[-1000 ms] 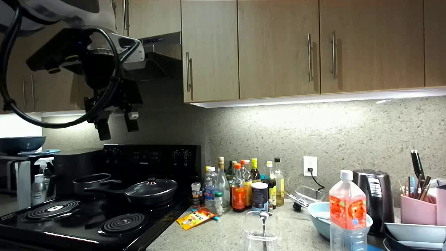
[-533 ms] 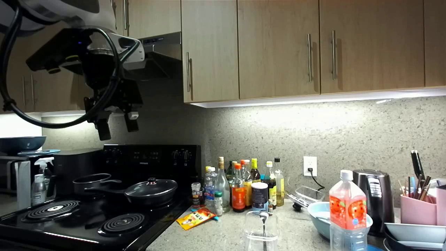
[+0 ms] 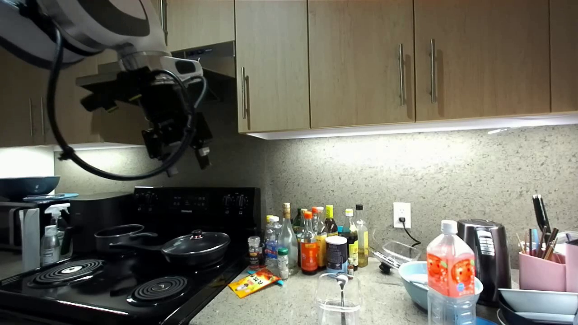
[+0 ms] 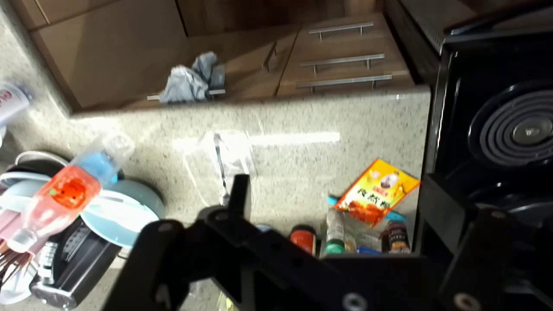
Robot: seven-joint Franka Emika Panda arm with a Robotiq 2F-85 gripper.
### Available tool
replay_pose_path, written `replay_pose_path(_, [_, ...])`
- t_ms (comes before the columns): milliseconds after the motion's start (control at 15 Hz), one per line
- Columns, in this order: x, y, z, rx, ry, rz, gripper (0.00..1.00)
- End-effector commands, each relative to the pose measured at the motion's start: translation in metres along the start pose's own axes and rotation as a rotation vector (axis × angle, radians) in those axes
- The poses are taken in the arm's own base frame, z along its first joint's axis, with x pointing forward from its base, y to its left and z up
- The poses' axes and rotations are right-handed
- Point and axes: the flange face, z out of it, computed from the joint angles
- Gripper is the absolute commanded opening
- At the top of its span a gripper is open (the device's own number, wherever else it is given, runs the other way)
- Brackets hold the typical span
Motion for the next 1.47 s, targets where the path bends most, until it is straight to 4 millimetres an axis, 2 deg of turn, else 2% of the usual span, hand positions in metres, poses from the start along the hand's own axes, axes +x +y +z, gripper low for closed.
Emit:
replay_pose_path(0, [0.017,-0.001,0.005,0.003,0.056,0.019,1.00])
replay_pose_path(133, [0.026,-0.001,0.016,0.006,0.049,0.023,1.00])
replay_pose_path(333, [0.023,-0.002,0.009,0.008,0.059,0.018,1.00])
replay_pose_path(400, [0.027,-0.003,0.014,-0.007,0.130,0.032,1.00])
replay_pose_path(533, [0.047,0.008,0.034,0.019,0.185,0.079,1.00])
replay_pose_path(667, [0.069,0.031,0.065,0.018,0.200,0.120,1.00])
replay_pose_path(867, [0.094,0.076,0.118,-0.021,0.159,0.201,1.00])
replay_pose_path(1000, [0.101,0.102,0.149,-0.070,0.108,0.233,1.00])
replay_pose_path(1067, [0.087,0.090,0.127,-0.042,0.130,0.199,1.00])
replay_pose_path(1133, [0.090,0.098,0.139,-0.047,0.107,0.211,1.00])
replay_pose_path(1200, [0.091,0.100,0.142,-0.042,0.100,0.213,1.00])
replay_pose_path(1400, [0.092,0.091,0.132,-0.036,0.122,0.196,1.00])
